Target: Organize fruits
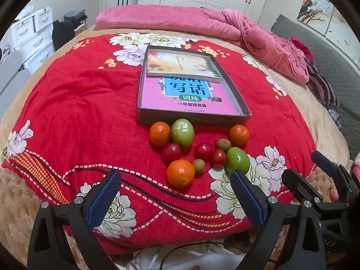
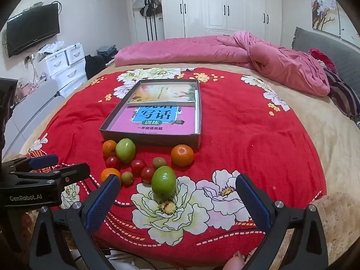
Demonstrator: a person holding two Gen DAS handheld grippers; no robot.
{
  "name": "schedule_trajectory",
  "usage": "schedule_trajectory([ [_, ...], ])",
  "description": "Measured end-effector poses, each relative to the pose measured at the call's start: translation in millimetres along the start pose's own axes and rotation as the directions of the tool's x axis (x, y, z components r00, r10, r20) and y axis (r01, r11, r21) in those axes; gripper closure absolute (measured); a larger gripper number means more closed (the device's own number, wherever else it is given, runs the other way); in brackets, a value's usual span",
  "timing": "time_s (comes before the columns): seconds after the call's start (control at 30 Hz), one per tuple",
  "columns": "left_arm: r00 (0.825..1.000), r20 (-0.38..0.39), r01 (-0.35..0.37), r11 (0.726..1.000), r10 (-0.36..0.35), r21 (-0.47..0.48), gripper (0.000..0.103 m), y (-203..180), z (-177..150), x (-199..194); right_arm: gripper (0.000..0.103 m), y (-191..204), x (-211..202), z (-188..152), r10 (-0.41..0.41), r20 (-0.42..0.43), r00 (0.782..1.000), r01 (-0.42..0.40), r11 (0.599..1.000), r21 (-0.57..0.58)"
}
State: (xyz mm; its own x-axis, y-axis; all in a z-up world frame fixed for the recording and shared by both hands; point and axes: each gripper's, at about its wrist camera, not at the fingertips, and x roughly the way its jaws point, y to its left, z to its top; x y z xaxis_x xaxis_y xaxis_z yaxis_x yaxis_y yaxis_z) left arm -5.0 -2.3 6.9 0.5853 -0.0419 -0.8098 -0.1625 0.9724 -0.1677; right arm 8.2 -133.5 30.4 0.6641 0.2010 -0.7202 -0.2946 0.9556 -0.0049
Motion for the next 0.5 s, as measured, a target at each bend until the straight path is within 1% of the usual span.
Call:
schedule_trajectory([
  [0.5,1.0,-0.005,0.003,1.0,-0.003,0.0,0.006,0.4,-0.2,2.1,0.0,1.4,-3.1,0.9,0.0,-0.004,1.0,0.0,1.0,-0.004],
])
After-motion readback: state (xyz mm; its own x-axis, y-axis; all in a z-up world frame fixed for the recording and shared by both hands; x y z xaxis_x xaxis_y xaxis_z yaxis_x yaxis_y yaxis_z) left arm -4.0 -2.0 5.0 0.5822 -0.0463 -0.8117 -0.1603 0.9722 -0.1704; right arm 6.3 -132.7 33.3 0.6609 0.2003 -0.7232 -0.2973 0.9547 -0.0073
